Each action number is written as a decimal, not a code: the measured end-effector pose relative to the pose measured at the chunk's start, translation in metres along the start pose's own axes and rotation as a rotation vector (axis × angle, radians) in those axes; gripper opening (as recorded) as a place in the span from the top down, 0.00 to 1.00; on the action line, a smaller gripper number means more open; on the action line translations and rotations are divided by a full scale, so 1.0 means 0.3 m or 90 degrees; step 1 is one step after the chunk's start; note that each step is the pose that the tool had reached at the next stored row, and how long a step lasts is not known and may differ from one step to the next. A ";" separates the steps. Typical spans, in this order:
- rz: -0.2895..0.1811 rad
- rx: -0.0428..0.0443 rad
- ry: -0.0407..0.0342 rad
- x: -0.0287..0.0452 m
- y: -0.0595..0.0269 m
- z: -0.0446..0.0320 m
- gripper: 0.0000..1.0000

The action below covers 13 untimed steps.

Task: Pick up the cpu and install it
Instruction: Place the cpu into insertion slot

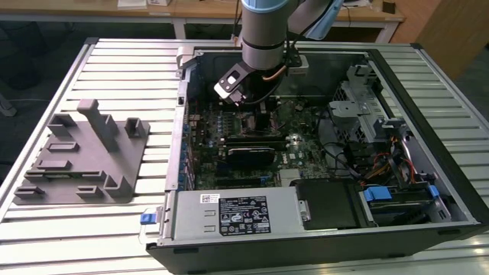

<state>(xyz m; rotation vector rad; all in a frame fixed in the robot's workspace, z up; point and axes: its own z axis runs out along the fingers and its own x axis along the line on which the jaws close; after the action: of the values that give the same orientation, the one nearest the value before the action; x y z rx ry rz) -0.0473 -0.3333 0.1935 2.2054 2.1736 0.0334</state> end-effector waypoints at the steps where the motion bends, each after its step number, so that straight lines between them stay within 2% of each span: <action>1: 0.000 0.0002 -0.0003 0.000 0.000 -0.002 0.33; 6: 0.000 0.0000 -0.0001 0.000 0.001 -0.021 0.33; 13: 0.000 0.0000 0.0001 0.000 0.001 -0.023 0.33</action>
<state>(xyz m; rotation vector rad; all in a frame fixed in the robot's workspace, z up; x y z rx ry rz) -0.0473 -0.3333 0.2004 2.2054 2.1736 0.0336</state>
